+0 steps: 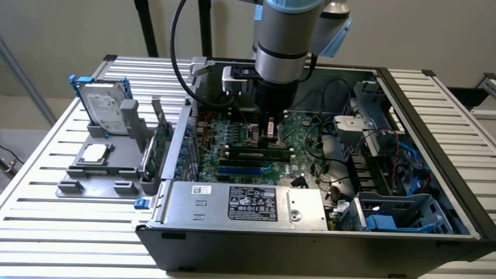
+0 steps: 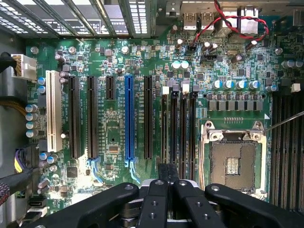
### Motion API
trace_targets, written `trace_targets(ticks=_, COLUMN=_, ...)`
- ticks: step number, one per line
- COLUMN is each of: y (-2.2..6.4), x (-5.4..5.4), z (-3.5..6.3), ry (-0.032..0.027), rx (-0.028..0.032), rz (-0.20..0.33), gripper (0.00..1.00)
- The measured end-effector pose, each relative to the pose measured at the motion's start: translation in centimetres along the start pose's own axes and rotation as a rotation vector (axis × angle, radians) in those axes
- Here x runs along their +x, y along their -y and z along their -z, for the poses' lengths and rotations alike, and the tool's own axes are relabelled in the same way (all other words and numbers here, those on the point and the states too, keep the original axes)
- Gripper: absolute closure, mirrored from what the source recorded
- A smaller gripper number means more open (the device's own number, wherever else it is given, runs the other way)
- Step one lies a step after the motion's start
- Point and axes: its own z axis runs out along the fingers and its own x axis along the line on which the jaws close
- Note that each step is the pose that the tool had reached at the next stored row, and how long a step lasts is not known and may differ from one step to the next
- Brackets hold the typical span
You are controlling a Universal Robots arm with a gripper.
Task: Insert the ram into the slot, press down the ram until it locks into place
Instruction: 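Press down the ram until it locks into place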
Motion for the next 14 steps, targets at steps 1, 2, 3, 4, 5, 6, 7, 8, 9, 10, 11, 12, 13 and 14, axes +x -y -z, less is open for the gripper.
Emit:
trace_targets(ticks=1, y=0.00, x=0.00, z=0.00, ry=0.0000, rx=0.0000, rz=0.000, gripper=0.89)
trace_targets(ticks=2, y=0.00, x=0.00, z=0.00, ry=0.0000, rx=0.0000, rz=0.000, gripper=0.89)
trace_targets(ticks=3, y=0.00, x=0.00, z=0.00, ry=0.0000, rx=0.0000, rz=0.000, gripper=0.89)
trace_targets(ticks=4, y=0.00, x=0.00, z=0.00, ry=0.0001, rx=0.0000, rz=0.000, gripper=0.89)
trace_targets(ticks=5, y=0.00, x=0.00, z=-0.01, ry=-0.0001, rx=-0.0001, rz=0.000, gripper=0.89)
trace_targets(ticks=6, y=0.00, x=-0.01, z=-0.02, ry=-0.0002, rx=-0.0001, rz=0.000, gripper=0.89)
trace_targets(ticks=7, y=0.00, x=-0.03, z=-0.07, ry=0.0000, rx=0.0000, rz=0.000, gripper=0.89)
trace_targets(ticks=8, y=0.01, x=-0.06, z=-0.15, ry=0.0002, rx=0.0001, rz=0.000, gripper=0.89)
trace_targets(ticks=9, y=0.00, x=-0.10, z=-0.23, ry=0.0001, rx=0.0000, rz=0.000, gripper=0.89)
trace_targets(ticks=10, y=0.00, x=-0.15, z=-0.32, ry=0.0000, rx=0.0000, rz=0.000, gripper=0.89)
trace_targets(ticks=11, y=0.01, x=-0.21, z=-0.43, ry=0.0001, rx=0.0001, rz=0.000, gripper=0.89)
trace_targets(ticks=12, y=0.01, x=-0.27, z=-0.53, ry=-0.0001, rx=0.0000, rz=0.000, gripper=0.89)
trace_targets(ticks=13, y=0.01, x=-0.34, z=-0.63, ry=-0.0002, rx=-0.0001, rz=0.000, gripper=0.89)
trace_targets(ticks=14, y=0.02, x=-0.40, z=-0.73, ry=-0.0001, rx=0.0000, rz=0.001, gripper=0.89)
